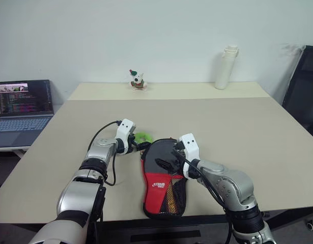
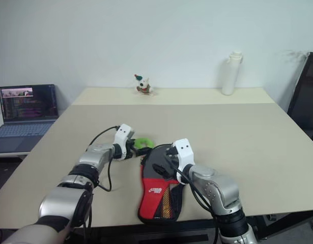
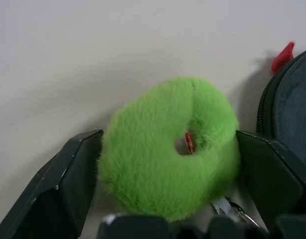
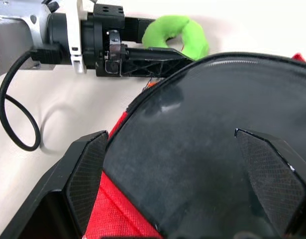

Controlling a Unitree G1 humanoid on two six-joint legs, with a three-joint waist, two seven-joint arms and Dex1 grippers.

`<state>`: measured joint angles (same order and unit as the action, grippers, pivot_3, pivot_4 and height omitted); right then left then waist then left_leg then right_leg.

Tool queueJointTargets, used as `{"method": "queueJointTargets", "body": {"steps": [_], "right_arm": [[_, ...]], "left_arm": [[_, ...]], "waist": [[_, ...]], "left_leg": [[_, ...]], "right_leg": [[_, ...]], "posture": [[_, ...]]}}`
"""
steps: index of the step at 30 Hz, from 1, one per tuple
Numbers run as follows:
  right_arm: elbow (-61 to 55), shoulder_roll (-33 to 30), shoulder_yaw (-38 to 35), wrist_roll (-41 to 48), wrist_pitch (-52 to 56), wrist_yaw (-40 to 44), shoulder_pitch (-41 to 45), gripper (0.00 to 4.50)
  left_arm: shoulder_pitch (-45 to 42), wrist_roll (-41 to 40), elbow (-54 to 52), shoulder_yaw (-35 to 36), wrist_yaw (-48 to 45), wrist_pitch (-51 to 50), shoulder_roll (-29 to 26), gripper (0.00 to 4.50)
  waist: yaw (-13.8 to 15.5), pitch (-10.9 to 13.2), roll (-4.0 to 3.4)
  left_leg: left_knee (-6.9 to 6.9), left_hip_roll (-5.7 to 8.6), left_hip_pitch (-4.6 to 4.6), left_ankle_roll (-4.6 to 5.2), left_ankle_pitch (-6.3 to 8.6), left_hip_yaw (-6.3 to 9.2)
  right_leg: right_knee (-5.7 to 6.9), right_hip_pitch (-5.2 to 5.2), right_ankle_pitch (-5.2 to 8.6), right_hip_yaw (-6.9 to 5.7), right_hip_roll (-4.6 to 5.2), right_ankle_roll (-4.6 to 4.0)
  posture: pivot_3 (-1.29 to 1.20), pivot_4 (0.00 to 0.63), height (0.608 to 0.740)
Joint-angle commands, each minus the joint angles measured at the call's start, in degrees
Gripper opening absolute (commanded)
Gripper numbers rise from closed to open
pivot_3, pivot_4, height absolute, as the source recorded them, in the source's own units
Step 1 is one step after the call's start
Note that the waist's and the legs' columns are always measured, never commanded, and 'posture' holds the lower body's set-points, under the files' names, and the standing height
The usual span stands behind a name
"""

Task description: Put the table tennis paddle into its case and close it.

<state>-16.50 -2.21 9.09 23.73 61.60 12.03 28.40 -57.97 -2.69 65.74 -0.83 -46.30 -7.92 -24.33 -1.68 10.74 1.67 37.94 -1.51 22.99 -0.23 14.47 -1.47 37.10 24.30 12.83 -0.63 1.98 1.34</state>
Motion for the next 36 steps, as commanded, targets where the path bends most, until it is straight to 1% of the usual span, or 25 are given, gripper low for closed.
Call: {"method": "queueJointTargets", "body": {"steps": [1, 3, 4, 8, 12, 13, 17, 21, 25, 29, 32, 34, 36], "right_arm": [[-1.9, 0.6, -0.6, -0.1, -1.2, -0.5, -0.2, 4.5], [-1.6, 0.4, -0.4, -0.4, -1.3, -0.6, 0.0, 4.5], [-1.5, 0.2, -0.2, -0.7, -1.6, -0.6, 0.2, 4.5], [0.0, -0.2, 1.2, -1.8, -3.5, 0.2, 1.4, 4.5], [3.5, -0.7, 4.0, -3.7, -6.2, 2.3, 3.4, 4.5], [5.1, -0.9, 5.1, -4.5, -7.4, 3.0, 3.8, 4.5], [10.4, -1.6, 8.7, -7.8, -11.3, 4.8, 3.9, 4.5], [13.0, -2.3, 10.1, -10.3, -12.3, 5.0, 3.0, 4.5], [12.2, -3.2, 10.6, -11.8, -11.7, 4.7, 0.1, 4.5], [11.0, -2.2, 11.4, -12.4, -11.0, 4.4, -2.3, 4.5], [10.6, -1.4, 11.4, -12.9, -10.7, 4.0, -2.9, 4.5], [10.3, -0.9, 11.2, -13.1, -10.4, 3.4, -3.6, 4.5], [9.8, -0.4, 11.0, -13.3, -9.9, 3.1, -4.4, 4.5]], "left_arm": [[-0.1, 1.3, 1.6, -0.2, -0.2, 0.6, 0.4, 4.11], [0.1, 1.3, 1.7, 0.1, -0.3, 0.8, 0.5, 3.61], [0.2, 1.3, 1.7, 0.2, -0.3, 0.9, 0.5, 3.19], [0.8, 0.9, 1.1, 0.4, -0.9, 0.8, 0.7, 1.82], [1.5, 1.0, 0.5, 0.7, -1.1, 0.7, 1.0, 0.34], [1.7, 1.0, 0.3, 0.7, -1.2, 0.6, 1.1, 0.06], [2.1, 1.2, -0.3, 0.7, -1.4, 0.4, 1.4, 0.01], [1.8, 1.4, -0.5, 0.5, -1.2, 0.4, 1.7, 0.01], [-2.3, 4.5, 2.7, -0.8, 3.9, 4.1, 2.0, 0.01], [-8.1, 8.5, 6.9, -2.6, 10.8, 8.0, 3.1, 0.01], [-10.2, 10.7, 8.7, -3.5, 12.9, 9.7, 3.5, 0.01], [-13.7, 14.3, 10.1, -6.0, 17.3, 11.7, 5.3, 0.01], [-15.8, 16.7, 11.1, -7.6, 19.8, 12.9, 6.9, 0.01]], "waist": [[0.0, 0.0, 0.01], [0.0, 0.0, 0.01], [0.0, 0.0, 0.01], [0.0, 0.0, 0.01], [0.0, 0.0, 0.01], [0.0, 0.0, 0.03], [0.1, -0.1, 0.09], [0.1, -0.1, 0.13], [0.4, -0.2, 0.26], [0.6, -0.4, 0.56], [0.2, -0.4, 0.62], [0.2, -0.4, 0.62], [0.3, -0.4, 0.64]], "left_leg": [[0.0, 0.0, -0.01, 0.0, 0.0, 0.0], [0.0, 0.0, 0.0, 0.0, 0.0, 0.0], [0.0, 0.0, 0.0, 0.0, 0.0, 0.01], [0.0, 0.01, 0.01, 0.0, 0.0, 0.01], [0.0, 0.01, -0.01, 0.0, 0.0, 0.0], [0.0, 0.01, -0.02, 0.0, 0.0, 0.0], [0.01, 0.02, -0.02, 0.0, 0.0, -0.01], [0.01, 0.03, -0.02, 0.0, 0.0, 0.0], [0.02, 0.04, -0.06, 0.0, 0.0, 0.01], [0.06, 0.05, -0.09, 0.0, 0.0, 0.02], [0.08, 0.02, -0.11, -0.01, -0.01, 0.02], [0.06, 0.02, -0.1, -0.01, 0.0, 0.02], [0.05, 0.04, -0.07, -0.01, 0.0, 0.01]], "right_leg": [[0.0, -0.01, 0.0, 0.0, 0.0, 0.0], [-0.01, -0.01, -0.01, 0.0, 0.0, -0.01], [-0.01, -0.01, -0.01, 0.0, 0.01, -0.02], [-0.02, -0.01, -0.01, 0.0, 0.01, -0.02], [0.0, -0.01, -0.01, 0.0, 0.01, -0.01], [0.01, -0.02, -0.01, -0.01, 0.0, -0.02], [-0.02, -0.06, -0.01, -0.01, 0.01, -0.02], [-0.02, -0.06, -0.02, -0.01, 0.03, -0.03], [-0.01, -0.13, -0.02, -0.05, 0.03, -0.02], [0.0, -0.19, 0.09, -0.1, 0.04, 0.22], [0.01, -0.18, 0.11, -0.06, 0.03, 0.28], [0.01, -0.17, 0.11, -0.06, 0.03, 0.28], [-0.01, -0.16, 0.1, -0.08, 0.03, 0.27]], "posture": [[0.0, 0.15, 0.74], [0.0, 0.15, 0.74], [0.0, 0.15, 0.74], [0.0, 0.15, 0.74], [0.0, 0.15, 0.74], [0.0, 0.15, 0.74], [0.0, 0.15, 0.74], [0.0, 0.15, 0.74], [0.0, 0.15, 0.74], [0.0, 0.15, 0.74], [0.0, 0.15, 0.74], [0.0, 0.15, 0.74], [0.0, 0.15, 0.74]]}}
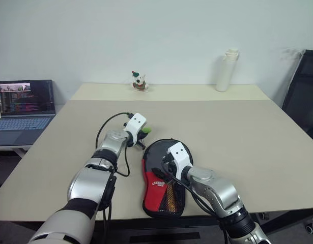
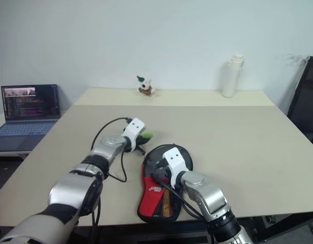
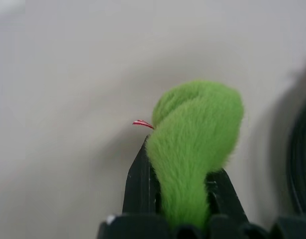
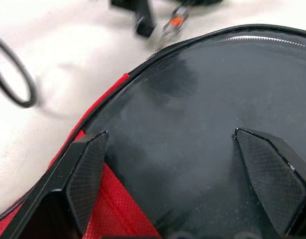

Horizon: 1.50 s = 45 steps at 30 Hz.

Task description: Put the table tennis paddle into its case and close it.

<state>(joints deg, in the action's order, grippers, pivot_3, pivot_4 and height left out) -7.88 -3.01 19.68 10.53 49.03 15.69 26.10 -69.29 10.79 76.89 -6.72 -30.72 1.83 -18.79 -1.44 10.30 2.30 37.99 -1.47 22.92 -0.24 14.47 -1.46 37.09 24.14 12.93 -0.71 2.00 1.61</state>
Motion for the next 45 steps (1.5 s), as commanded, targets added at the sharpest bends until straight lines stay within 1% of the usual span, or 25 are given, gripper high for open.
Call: {"method": "queueJointTargets", "body": {"steps": [1, 4, 9, 15, 21, 28, 34, 36, 40, 43, 45], "right_arm": [[0.9, 0.6, 0.4, -0.2, 2.9, -0.6, -2.5, 4.5], [-0.5, 1.1, 0.9, -0.3, 3.8, -1.0, -4.4, 4.5], [-2.8, 2.2, 1.7, -0.3, 5.4, -2.2, -8.0, 4.5], [-4.9, 2.6, 1.9, -0.5, 6.7, -3.2, -9.7, 4.5], [-6.1, 2.8, 1.8, -0.2, 7.6, -3.6, -10.7, 4.5], [-5.7, 3.0, 1.6, -0.1, 7.7, -3.5, -10.4, 4.5], [-4.7, 2.9, 1.4, -0.2, 7.1, -3.2, -9.8, 4.5], [-4.4, 2.9, 1.4, -0.2, 6.9, -3.0, -9.6, 4.5], [-3.8, 2.8, 1.4, -0.3, 6.4, -2.8, -9.1, 4.5], [-3.3, 2.7, 1.3, -0.4, 6.1, -2.6, -8.8, 4.5], [-3.2, 2.6, 1.3, -0.4, 6.0, -2.6, -8.6, 4.5]], "left_arm": [[-4.9, 3.9, 0.2, -1.9, 4.9, 3.6, 1.8, 0.01], [-6.2, 6.4, 0.8, -3.4, 6.1, 5.8, 4.1, 0.01], [-8.4, 13.3, 1.4, -8.9, 9.3, 11.0, 8.7, 0.01], [-10.5, 17.8, 1.7, -12.4, 12.4, 15.6, 13.5, 0.01], [-11.2, 21.3, 1.7, -15.4, 13.0, 20.0, 17.6, 0.01], [-10.2, 24.6, 1.6, -18.9, 12.6, 25.0, 19.6, 0.01], [-9.3, 25.1, 1.6, -19.5, 12.0, 26.3, 20.1, 0.01], [-9.0, 24.9, 1.7, -19.4, 11.1, 26.4, 20.1, 0.01], [-8.0, 23.4, 1.8, -18.3, 6.1, 26.8, 20.2, 0.01], [-7.6, 21.4, 1.7, -16.4, 2.6, 26.5, 20.4, 0.95], [-7.6, 20.9, 1.5, -16.0, 2.3, 26.5, 20.4, 1.65]], "waist": [[0.0, 0.0, 0.01], [0.0, 0.0, 0.01], [0.0, 0.0, 0.02], [0.1, 0.0, 0.03], [0.4, 0.0, 0.03], [0.5, 0.0, 0.03], [0.5, 0.0, 0.03], [0.5, 0.0, 0.02], [0.5, -0.1, 0.01], [0.5, -0.2, -0.01], [0.5, -0.3, 0.0]], "left_leg": [[0.0, 0.01, 0.01, 0.0, 0.0, -0.01], [-0.01, 0.01, 0.0, 0.0, 0.0, -0.03], [-0.02, 0.01, 0.0, 0.0, 0.0, -0.04], [-0.02, 0.02, 0.01, -0.01, 0.01, -0.05], [-0.02, 0.04, 0.03, -0.01, 0.01, -0.06], [-0.03, 0.04, 0.03, -0.01, 0.01, -0.08], [-0.02, 0.03, 0.02, 0.0, 0.01, -0.08], [-0.02, 0.03, 0.01, 0.0, 0.01, -0.08], [-0.02, 0.03, 0.0, 0.0, 0.01, -0.09], [-0.02, 0.02, 0.0, 0.0, 0.01, -0.1], [-0.01, 0.02, -0.02, 0.0, 0.01, -0.09]], "right_leg": [[-0.02, 0.0, 0.0, 0.0, 0.01, 0.01], [-0.03, 0.0, 0.01, 0.03, 0.01, 0.01], [-0.02, 0.01, 0.01, 0.02, 0.0, 0.02], [-0.05, 0.01, 0.02, 0.02, 0.01, 0.03], [-0.09, 0.0, 0.03, 0.02, 0.02, 0.04], [-0.09, 0.01, 0.03, 0.02, 0.02, 0.04], [-0.09, 0.0, 0.03, 0.03, 0.02, 0.04], [-0.08, 0.0, 0.03, 0.02, 0.01, 0.04], [-0.07, 0.0, 0.03, 0.03, 0.01, 0.04], [-0.06, 0.0, 0.03, 0.03, 0.0, 0.04], [-0.05, -0.01, 0.03, 0.03, 0.0, 0.04]], "posture": [[0.0, 0.15, 0.74], [0.0, 0.15, 0.74], [0.0, 0.15, 0.74], [0.0, 0.15, 0.74], [0.0, 0.15, 0.74], [0.0, 0.15, 0.74], [0.0, 0.15, 0.74], [0.0, 0.15, 0.74], [0.0, 0.15, 0.74], [0.0, 0.15, 0.74], [0.0, 0.15, 0.74]]}}
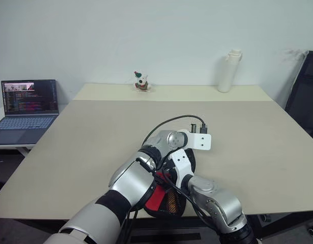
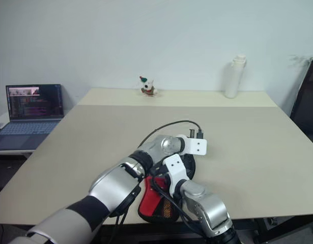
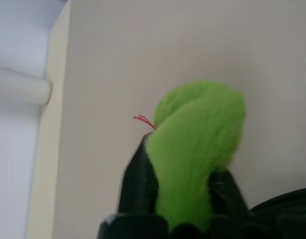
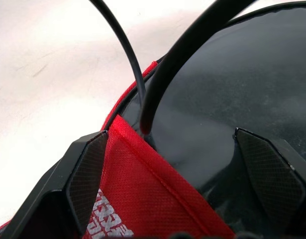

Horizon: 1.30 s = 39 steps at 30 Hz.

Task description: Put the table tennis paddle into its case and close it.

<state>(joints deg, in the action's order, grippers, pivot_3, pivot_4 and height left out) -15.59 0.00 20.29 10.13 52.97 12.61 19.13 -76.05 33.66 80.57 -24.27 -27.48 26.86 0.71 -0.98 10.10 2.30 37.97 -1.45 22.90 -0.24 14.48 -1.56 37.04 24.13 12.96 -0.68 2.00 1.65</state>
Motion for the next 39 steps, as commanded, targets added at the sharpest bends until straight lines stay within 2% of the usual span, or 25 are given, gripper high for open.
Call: {"method": "queueJointTargets", "body": {"steps": [1, 4, 13, 18, 21, 23, 29, 33, 36, 39], "right_arm": [[4.8, -0.5, 0.6, 0.0, 2.0, 0.6, -1.5, 4.5], [5.2, -0.9, 0.6, -0.1, 1.7, 1.1, -0.8, 4.5], [4.8, -2.5, 0.1, 0.2, 1.8, 3.2, 0.6, 4.5], [-1.5, -5.2, -1.8, 3.2, 4.3, 6.8, 0.7, 4.5], [-8.8, -9.2, -5.5, 7.7, 7.4, 10.8, 0.5, 4.5], [-13.4, -11.7, -8.9, 11.3, 10.3, 12.9, 0.8, 4.5], [-20.7, -17.8, -18.6, 21.8, 14.5, 19.0, 3.7, 4.5], [-18.7, -20.7, -24.3, 25.3, 14.2, 20.1, 7.2, 4.5], [-12.3, -23.4, -24.4, 20.8, 8.7, 18.3, 9.7, 4.5], [-2.9, -24.6, -20.9, 13.5, 0.8, 15.6, 11.8, 4.5]], "left_arm": [[-0.9, -2.1, -2.2, 1.6, -0.7, 1.4, 0.9, 2.0], [-0.9, -4.2, -2.4, 3.4, -3.1, 0.7, 0.6, 3.03], [-0.2, -9.9, -3.1, 9.4, -5.4, -2.1, -3.4, 3.03], [0.3, -14.3, -4.2, 13.8, -5.9, -2.8, -6.3, 3.03], [2.0, -18.7, -5.4, 17.9, -8.2, -3.4, -9.3, 3.03], [4.1, -21.8, -6.4, 20.4, -11.4, -3.7, -11.3, 3.03], [12.3, -31.0, -11.0, 25.6, -29.4, -6.5, -15.0, 3.03], [17.0, -33.5, -14.8, 25.8, -35.9, -9.8, -16.1, 3.03], [19.5, -33.5, -17.1, 24.6, -36.9, -11.1, -16.0, 3.03], [20.6, -32.5, -17.5, 23.5, -35.6, -11.5, -15.6, 3.03]], "waist": [[0.0, -0.1, 0.0], [-0.1, -0.1, -0.02], [-0.8, -0.1, -0.06], [-0.7, -0.1, -0.06], [-0.6, -0.1, -0.06], [-0.6, -0.1, -0.06], [-0.7, -0.1, -0.09], [-0.6, -0.1, -0.09], [-0.5, -0.1, -0.09], [-0.5, -0.1, -0.09]], "left_leg": [[0.0, 0.0, -0.02, 0.0, 0.0, 0.0], [0.01, 0.0, -0.04, 0.0, 0.0, 0.0], [0.0, -0.04, -0.08, 0.0, 0.0, 0.03], [0.0, -0.03, -0.02, 0.0, 0.0, 0.05], [0.0, -0.02, 0.04, 0.0, 0.0, 0.06], [-0.01, -0.02, 0.06, 0.0, 0.01, 0.08], [-0.02, -0.08, 0.02, 0.0, 0.01, 0.09], [0.0, -0.07, 0.03, 0.0, 0.01, 0.08], [0.0, -0.04, 0.03, 0.0, 0.01, 0.07], [0.01, -0.02, 0.02, 0.0, 0.01, -0.01]], "right_leg": [[0.0, -0.01, 0.0, 0.0, 0.0, 0.0], [0.0, -0.03, 0.0, 0.01, 0.0, 0.0], [0.05, -0.03, 0.0, 0.04, -0.06, 0.0], [0.01, -0.02, 0.0, 0.03, -0.04, 0.0], [-0.03, 0.02, 0.0, 0.02, -0.02, -0.01], [-0.04, 0.03, -0.01, 0.03, 0.0, -0.01], [0.01, 0.05, -0.04, -0.02, -0.06, -0.09], [0.01, 0.04, -0.14, 0.01, -0.06, -0.25], [-0.02, 0.03, -0.15, 0.02, -0.04, -0.27], [0.0, 0.02, -0.14, 0.03, -0.03, -0.25]], "posture": [[0.0, 0.15, 0.74], [0.0, 0.15, 0.74], [0.0, 0.15, 0.74], [0.0, 0.15, 0.74], [0.0, 0.15, 0.74], [0.0, 0.15, 0.74], [0.0, 0.15, 0.74], [0.0, 0.15, 0.74], [0.0, 0.15, 0.74], [0.0, 0.15, 0.74]]}}
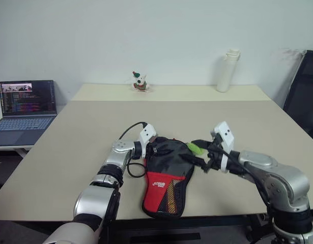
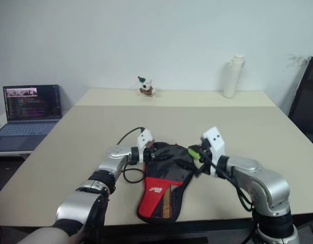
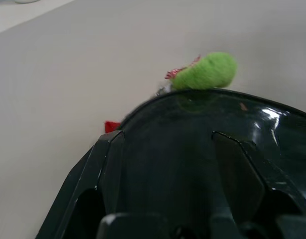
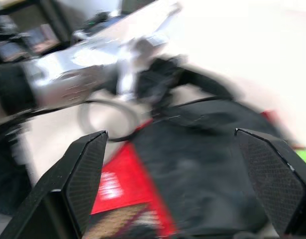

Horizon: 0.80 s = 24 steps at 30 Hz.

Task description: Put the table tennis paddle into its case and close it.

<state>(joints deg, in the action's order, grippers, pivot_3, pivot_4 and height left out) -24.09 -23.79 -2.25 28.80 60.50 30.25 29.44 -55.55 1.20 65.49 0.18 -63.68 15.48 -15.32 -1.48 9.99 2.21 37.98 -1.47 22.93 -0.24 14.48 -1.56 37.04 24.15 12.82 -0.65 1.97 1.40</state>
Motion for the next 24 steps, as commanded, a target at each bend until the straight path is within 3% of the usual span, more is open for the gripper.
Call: {"method": "queueJointTargets", "body": {"steps": [1, 8, 17, 22, 24], "right_arm": [[7.7, -0.8, 2.7, -6.6, -8.6, -2.2, 1.8, 4.5], [22.1, 1.7, 9.5, -15.3, -20.8, -2.8, 3.7, 4.5], [24.0, 3.9, 10.8, -17.0, -23.2, -2.1, 3.1, 4.5], [29.1, 5.0, 9.9, -20.4, -24.4, -5.9, 4.1, 4.5], [30.3, 5.1, 9.3, -21.1, -24.4, -7.1, 4.6, 4.12]], "left_arm": [[0.2, 0.2, -2.4, -1.3, 0.8, -0.2, 0.6, 3.03], [1.5, 3.0, -2.0, -5.2, 2.6, 1.0, 1.4, 3.03], [2.2, 3.7, -1.8, -7.6, 2.2, 1.5, 3.2, 3.03], [2.5, 3.3, -0.6, -8.8, -3.5, 0.7, 4.1, 3.03], [2.7, 4.1, -0.1, -9.7, -4.8, 0.9, 3.8, 3.06]], "waist": [[0.0, 0.0, 0.0], [0.0, 0.0, 0.0], [0.0, 0.0, 0.0], [0.1, 0.0, -0.02], [0.1, 0.0, -0.04]], "left_leg": [[0.0, 0.0, 0.01, 0.0, 0.0, -0.01], [-0.03, -0.01, 0.01, 0.01, 0.0, -0.07], [-0.01, -0.02, 0.0, 0.01, 0.0, -0.04], [0.0, 0.01, -0.02, 0.01, 0.0, -0.06], [0.01, 0.02, -0.03, 0.01, 0.0, -0.07]], "right_leg": [[0.0, 0.0, 0.01, -0.01, 0.0, 0.01], [0.0, 0.02, -0.03, 0.02, -0.03, -0.05], [0.02, 0.0, -0.03, 0.01, -0.02, -0.05], [0.02, -0.03, -0.03, 0.01, 0.0, -0.05], [0.02, -0.04, -0.03, 0.03, 0.01, -0.06]], "posture": [[0.0, 0.15, 0.74], [0.0, 0.15, 0.74], [0.0, 0.15, 0.74], [0.0, 0.15, 0.74], [0.0, 0.15, 0.74]]}}
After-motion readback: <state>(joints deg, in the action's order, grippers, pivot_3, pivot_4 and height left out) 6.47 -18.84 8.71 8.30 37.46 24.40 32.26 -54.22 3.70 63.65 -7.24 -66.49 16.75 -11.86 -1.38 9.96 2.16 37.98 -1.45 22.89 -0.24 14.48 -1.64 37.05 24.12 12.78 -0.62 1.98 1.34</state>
